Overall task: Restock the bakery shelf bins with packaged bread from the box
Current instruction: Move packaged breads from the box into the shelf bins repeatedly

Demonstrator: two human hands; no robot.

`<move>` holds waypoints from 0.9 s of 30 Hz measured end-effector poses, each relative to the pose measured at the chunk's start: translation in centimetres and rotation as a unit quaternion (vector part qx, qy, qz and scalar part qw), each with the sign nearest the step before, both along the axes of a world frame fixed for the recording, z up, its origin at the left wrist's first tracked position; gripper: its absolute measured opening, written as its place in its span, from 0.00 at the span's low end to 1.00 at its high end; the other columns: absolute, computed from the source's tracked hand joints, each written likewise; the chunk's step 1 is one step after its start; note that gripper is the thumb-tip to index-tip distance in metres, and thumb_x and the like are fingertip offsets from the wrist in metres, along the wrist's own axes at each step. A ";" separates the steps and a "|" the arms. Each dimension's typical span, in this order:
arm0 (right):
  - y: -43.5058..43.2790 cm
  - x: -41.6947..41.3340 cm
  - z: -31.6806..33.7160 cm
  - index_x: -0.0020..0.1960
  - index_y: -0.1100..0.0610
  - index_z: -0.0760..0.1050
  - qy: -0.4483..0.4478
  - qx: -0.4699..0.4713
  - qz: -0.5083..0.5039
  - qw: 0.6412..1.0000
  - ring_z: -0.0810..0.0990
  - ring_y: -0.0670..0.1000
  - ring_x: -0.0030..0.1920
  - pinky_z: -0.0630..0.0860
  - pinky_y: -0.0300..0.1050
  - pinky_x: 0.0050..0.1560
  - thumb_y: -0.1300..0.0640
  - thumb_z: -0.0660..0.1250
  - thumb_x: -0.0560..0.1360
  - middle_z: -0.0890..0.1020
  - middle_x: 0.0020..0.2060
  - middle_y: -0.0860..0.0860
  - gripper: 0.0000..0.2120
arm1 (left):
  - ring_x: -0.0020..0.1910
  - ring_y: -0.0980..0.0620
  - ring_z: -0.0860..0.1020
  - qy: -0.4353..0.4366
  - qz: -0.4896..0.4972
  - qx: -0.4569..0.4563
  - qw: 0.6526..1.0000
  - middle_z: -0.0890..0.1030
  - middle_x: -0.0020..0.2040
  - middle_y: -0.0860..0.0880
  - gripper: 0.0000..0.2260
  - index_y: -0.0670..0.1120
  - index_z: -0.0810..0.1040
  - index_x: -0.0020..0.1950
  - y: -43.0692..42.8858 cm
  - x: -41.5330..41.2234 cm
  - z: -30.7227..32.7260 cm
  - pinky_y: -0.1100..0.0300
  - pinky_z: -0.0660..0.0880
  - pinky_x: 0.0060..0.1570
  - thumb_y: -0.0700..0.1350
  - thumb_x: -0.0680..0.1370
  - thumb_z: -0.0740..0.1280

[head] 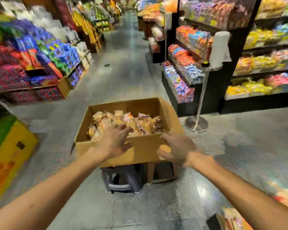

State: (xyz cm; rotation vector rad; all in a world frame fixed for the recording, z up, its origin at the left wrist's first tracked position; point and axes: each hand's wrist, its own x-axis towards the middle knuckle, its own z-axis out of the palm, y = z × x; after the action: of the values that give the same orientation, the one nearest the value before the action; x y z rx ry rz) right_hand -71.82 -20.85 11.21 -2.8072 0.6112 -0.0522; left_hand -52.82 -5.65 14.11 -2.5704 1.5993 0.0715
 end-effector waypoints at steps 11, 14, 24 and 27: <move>-12.6 18.7 -10.5 0.75 0.50 0.65 0.083 0.130 -0.015 0.988 0.73 0.53 0.68 0.71 0.52 0.66 0.37 0.63 0.78 0.74 0.69 0.51 0.30 | 0.66 0.45 0.72 0.211 0.161 0.000 0.964 0.74 0.68 0.45 0.26 0.51 0.65 0.74 -10.5 14.3 -10.8 0.52 0.70 0.63 0.54 0.79 0.68; -16.4 22.6 -14.1 0.74 0.53 0.65 0.112 0.178 -0.052 0.976 0.72 0.55 0.69 0.71 0.52 0.66 0.41 0.67 0.77 0.72 0.71 0.52 0.30 | 0.66 0.43 0.72 0.245 0.207 0.033 0.947 0.74 0.68 0.44 0.30 0.50 0.63 0.76 -13.9 18.0 -13.6 0.52 0.71 0.62 0.53 0.77 0.70; -22.6 31.7 -24.8 0.80 0.54 0.47 0.182 0.314 -0.179 0.914 0.64 0.60 0.76 0.65 0.62 0.73 0.48 0.77 0.70 0.60 0.78 0.57 0.51 | 0.78 0.42 0.57 0.295 0.212 0.134 0.922 0.56 0.80 0.44 0.44 0.48 0.48 0.81 -20.7 25.0 -23.8 0.50 0.58 0.75 0.53 0.75 0.73; -23.4 33.6 -26.6 0.80 0.51 0.44 0.139 0.328 -0.205 0.912 0.59 0.58 0.78 0.61 0.61 0.75 0.50 0.80 0.67 0.55 0.80 0.53 0.56 | 0.79 0.43 0.52 0.276 0.162 0.165 0.933 0.49 0.82 0.45 0.53 0.49 0.41 0.81 -21.9 26.5 -26.7 0.50 0.55 0.77 0.53 0.71 0.77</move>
State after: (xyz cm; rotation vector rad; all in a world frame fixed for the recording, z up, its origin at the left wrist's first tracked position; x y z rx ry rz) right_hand -38.23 -44.24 -15.44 -2.0126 1.0460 0.4037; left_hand -26.28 -27.54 -12.56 -2.6299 1.1185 1.0766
